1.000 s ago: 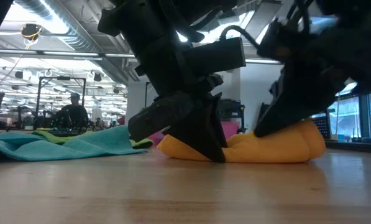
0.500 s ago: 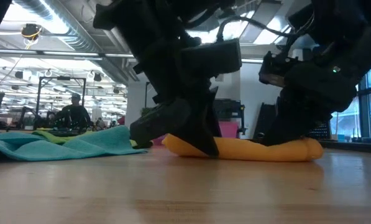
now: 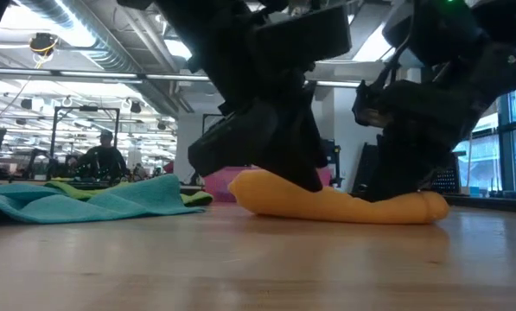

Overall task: Roll microfiber towels into tight, uniform cylinder then place into a basket
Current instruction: Roll the orange microfiber towel

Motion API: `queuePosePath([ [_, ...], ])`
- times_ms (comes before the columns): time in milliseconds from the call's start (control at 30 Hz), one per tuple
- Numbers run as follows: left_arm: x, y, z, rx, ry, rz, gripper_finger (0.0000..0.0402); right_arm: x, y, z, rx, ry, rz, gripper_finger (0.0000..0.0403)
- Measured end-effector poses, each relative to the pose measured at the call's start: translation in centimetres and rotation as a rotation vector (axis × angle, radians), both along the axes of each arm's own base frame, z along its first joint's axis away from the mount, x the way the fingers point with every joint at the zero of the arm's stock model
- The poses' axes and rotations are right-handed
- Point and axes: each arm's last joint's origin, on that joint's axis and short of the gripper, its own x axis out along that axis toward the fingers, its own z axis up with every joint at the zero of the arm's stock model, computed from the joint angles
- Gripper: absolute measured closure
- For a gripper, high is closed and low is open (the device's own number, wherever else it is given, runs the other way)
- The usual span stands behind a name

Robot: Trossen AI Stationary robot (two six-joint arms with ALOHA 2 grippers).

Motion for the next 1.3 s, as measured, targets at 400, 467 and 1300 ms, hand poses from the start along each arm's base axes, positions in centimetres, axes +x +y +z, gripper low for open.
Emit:
queuePosePath([
  [400,0.6,1.1,-1.6,0.056,0.055,-0.02,0.0225,0.6,-1.8,0.0,0.138,0.021,-0.042,0.0397],
  [467,0.6,1.0,-1.6,0.059,0.054,-0.027,0.0225,0.6,-2.0,0.0,0.155,0.025,-0.04,0.0397],
  [1300,0.7,4.0,-2.6,-0.059,0.129,0.005,0.0392,0.2,-1.5,1.7,0.159,-0.009,0.168,0.0397],
])
